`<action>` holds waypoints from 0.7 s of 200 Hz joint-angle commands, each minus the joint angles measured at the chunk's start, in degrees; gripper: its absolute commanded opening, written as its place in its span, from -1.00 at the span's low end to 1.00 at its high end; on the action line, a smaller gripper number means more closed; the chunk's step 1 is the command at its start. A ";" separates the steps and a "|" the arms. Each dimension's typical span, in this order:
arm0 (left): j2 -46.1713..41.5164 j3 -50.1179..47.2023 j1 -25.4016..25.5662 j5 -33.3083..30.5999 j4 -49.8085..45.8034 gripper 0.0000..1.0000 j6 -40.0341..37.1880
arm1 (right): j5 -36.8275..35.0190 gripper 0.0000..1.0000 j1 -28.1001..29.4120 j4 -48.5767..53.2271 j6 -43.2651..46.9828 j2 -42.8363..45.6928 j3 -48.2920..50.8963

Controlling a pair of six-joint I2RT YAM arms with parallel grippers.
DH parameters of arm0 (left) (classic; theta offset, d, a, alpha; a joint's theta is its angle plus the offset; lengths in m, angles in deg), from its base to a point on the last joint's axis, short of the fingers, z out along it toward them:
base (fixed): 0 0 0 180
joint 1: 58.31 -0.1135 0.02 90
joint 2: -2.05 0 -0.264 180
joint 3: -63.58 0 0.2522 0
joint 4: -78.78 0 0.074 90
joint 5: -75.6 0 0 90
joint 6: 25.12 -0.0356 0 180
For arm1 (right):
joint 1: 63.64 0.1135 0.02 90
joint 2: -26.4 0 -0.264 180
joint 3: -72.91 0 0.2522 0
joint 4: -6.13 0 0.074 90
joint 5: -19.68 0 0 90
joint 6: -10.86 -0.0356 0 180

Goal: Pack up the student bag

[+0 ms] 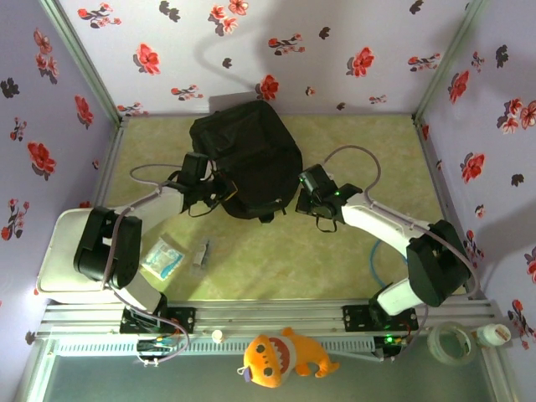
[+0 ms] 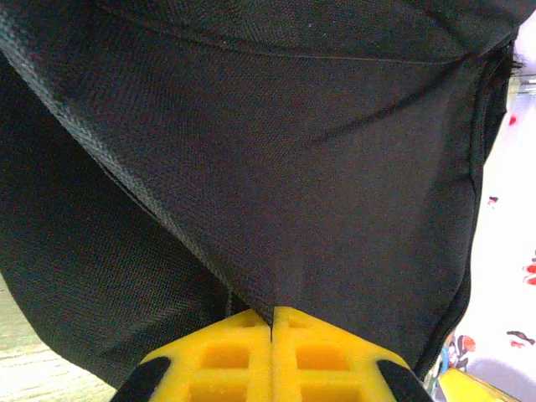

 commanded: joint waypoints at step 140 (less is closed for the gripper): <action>-0.95 2.47 -0.59 -1.37 -1.10 -1.00 -1.64 | 16.31 -0.11 1.59 -12.02 28.97 -10.04 -4.49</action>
